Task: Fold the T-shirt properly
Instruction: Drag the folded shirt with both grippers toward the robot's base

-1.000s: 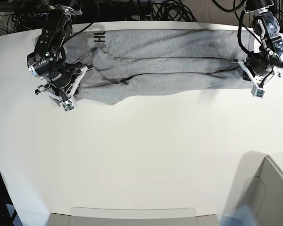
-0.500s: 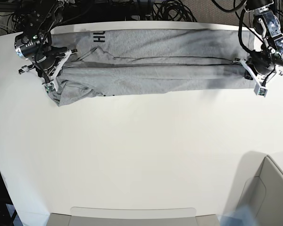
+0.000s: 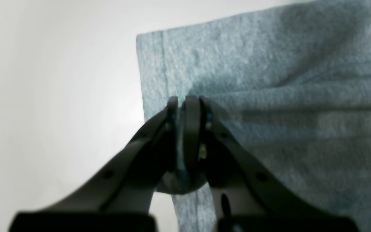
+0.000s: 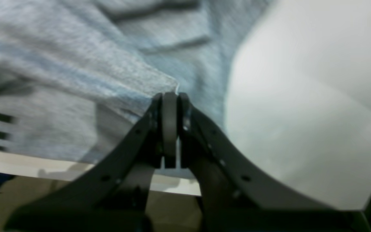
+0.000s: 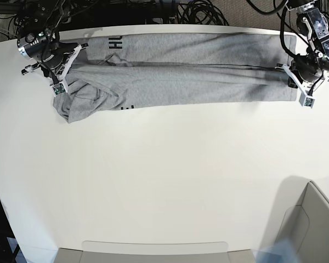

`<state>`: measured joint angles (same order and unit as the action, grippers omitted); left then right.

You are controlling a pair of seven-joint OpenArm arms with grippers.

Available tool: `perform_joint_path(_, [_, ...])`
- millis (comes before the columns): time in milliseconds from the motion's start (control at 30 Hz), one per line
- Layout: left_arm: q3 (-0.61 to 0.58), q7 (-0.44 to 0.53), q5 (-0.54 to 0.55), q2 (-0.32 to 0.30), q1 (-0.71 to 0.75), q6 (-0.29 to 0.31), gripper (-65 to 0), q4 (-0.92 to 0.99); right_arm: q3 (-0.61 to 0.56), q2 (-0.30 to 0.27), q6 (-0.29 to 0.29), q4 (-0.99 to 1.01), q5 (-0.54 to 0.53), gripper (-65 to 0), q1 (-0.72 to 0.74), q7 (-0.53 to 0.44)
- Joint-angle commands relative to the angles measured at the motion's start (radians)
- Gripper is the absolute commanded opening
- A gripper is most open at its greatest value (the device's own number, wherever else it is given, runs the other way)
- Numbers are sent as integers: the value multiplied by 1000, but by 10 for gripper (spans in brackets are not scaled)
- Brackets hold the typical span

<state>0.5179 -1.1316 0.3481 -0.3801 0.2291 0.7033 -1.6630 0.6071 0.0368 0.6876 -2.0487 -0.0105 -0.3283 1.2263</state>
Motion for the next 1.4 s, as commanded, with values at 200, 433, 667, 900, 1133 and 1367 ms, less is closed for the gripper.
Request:
perform_joint_path(200, [11,5,-8,-21,10,-5,-650,-18,3,-35,11,-14,90,-650,-16,-4])
perform_joint_path(433, [5,11,-10,-21,39,-5,-650,-16,0,-31,11,0,200,-650,-12,-6])
perform_joint_path(667, [9,11,-10,-20,42,-5,-473,-16,-54,-35,11,0,243,-650,-21,-6])
perform_joint_path(900, [14,18,-5,-20,65,-5,-384,-35,-126,-24,11,1,355,-650,-19,-4])
perform_joint_path(1133, [103,17,-5,34,80,-5,-343,-156,-123,-24,11,1,353,-650,-16,-4])
perform_joint_path(1367, [183,-9,-4,59,88,-5,-230,-220,-125,-24,11,1,347,-545,-18,-4])
